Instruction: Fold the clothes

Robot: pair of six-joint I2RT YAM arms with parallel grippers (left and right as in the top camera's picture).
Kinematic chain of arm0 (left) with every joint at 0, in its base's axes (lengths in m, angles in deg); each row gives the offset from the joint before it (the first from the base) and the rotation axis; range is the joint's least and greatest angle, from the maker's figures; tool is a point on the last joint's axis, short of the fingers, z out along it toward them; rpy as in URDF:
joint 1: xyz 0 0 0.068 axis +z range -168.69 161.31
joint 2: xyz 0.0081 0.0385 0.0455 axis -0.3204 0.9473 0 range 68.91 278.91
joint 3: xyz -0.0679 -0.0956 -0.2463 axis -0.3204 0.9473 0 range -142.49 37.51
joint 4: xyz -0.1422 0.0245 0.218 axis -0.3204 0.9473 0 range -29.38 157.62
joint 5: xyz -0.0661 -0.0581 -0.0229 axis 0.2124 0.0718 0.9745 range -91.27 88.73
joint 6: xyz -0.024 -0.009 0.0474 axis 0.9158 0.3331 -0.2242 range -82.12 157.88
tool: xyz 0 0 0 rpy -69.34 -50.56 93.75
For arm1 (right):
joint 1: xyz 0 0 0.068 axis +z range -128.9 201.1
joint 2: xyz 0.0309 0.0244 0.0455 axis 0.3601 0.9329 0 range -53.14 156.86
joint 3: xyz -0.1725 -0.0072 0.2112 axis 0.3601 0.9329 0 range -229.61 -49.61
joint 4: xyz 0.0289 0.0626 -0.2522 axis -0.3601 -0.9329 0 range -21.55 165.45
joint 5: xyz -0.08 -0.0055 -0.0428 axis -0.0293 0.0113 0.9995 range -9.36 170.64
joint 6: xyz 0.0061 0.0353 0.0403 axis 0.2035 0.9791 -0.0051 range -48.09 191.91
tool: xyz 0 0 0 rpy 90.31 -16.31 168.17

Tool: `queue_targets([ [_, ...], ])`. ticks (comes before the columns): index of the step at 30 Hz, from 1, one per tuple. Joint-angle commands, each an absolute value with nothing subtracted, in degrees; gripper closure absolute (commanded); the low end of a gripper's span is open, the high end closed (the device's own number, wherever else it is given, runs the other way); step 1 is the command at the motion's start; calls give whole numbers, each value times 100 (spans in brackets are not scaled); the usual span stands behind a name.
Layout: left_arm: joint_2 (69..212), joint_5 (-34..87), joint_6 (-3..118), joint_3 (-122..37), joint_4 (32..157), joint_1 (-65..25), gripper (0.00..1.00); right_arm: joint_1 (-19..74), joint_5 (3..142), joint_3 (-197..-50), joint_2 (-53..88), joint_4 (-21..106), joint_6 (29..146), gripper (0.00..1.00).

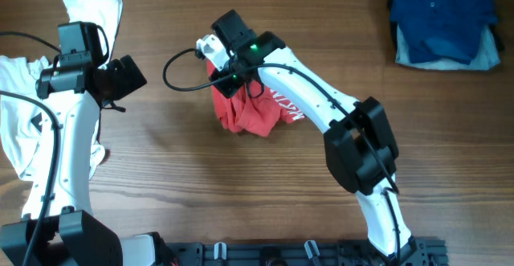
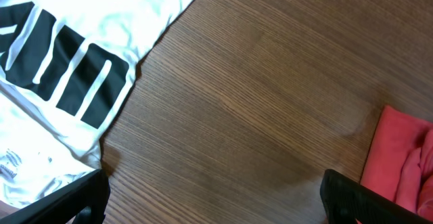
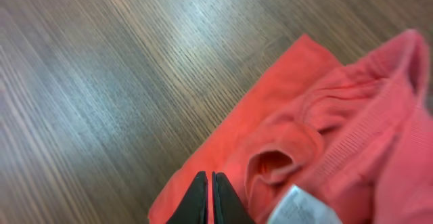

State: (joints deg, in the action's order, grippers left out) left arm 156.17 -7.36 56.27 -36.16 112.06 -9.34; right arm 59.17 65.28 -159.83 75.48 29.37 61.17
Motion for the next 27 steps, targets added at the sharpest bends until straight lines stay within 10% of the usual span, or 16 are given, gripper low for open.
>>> queue_targets([
  [1, 15606, -707, 5636, -3559, 11195, -915, 0, 5772, 7007, -16197, 7096, 2897, 6665, 64],
  [7, 15606, -709, 5636, -3559, 11195, -915, 0, 5189, 7280, -16181, 7094, 2285, 7671, 51],
  [27, 15606, -707, 5638, -3559, 11189, -915, 0, 4688, 6937, -14553, 7371, 2618, 7487, 51],
])
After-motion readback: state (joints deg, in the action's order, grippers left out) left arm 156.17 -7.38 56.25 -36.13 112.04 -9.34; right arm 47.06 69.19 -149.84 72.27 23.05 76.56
